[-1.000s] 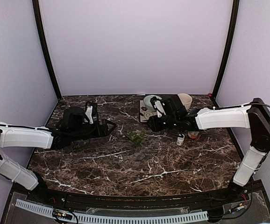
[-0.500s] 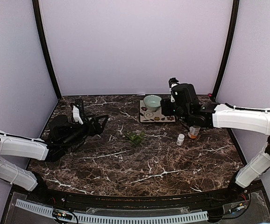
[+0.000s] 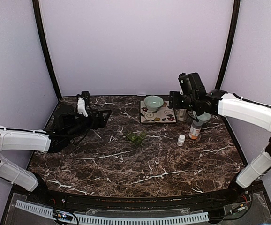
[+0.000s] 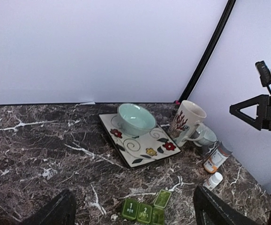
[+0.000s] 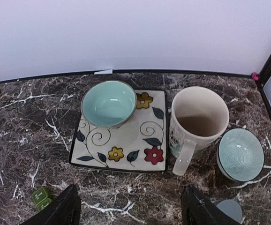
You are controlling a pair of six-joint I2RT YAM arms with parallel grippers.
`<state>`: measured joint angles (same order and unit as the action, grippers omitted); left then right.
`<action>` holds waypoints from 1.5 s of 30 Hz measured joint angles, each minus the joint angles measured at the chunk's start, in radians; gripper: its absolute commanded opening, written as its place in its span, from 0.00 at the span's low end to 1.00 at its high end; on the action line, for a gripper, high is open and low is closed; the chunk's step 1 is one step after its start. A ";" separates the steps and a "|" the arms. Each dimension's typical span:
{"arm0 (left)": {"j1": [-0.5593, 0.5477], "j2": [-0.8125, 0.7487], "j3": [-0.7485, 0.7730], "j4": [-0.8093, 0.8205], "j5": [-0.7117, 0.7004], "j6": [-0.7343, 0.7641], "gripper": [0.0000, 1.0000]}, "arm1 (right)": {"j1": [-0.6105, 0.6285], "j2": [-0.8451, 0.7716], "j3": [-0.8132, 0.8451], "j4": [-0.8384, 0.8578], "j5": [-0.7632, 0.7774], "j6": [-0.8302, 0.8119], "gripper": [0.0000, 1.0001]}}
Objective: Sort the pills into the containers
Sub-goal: Pick up the pill bottle from the center of the board.
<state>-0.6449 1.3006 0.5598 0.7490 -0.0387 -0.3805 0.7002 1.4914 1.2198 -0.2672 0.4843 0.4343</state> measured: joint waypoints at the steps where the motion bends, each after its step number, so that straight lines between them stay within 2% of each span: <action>1: 0.000 0.009 0.017 -0.027 -0.003 0.002 0.89 | 0.000 0.011 0.021 -0.036 -0.005 0.010 0.71; 4: 0.001 0.041 0.078 -0.135 -0.009 0.008 0.88 | 0.000 0.064 0.092 -0.189 -0.048 0.057 0.71; 9: 0.001 0.064 0.127 -0.263 -0.023 0.024 0.88 | -0.005 0.110 0.111 -0.343 -0.135 0.114 0.69; 15: 0.001 0.085 0.147 -0.349 -0.034 0.038 0.88 | -0.029 0.164 0.111 -0.493 -0.253 0.177 0.62; 24: 0.001 0.095 0.148 -0.386 -0.035 0.047 0.88 | -0.119 0.172 0.094 -0.546 -0.343 0.195 0.59; 45: 0.001 0.127 0.163 -0.404 -0.037 0.054 0.87 | -0.169 0.249 0.049 -0.542 -0.435 0.148 0.58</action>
<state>-0.6441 1.4277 0.7223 0.3447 -0.0761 -0.3267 0.5316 1.7405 1.2690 -0.8097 0.0498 0.5827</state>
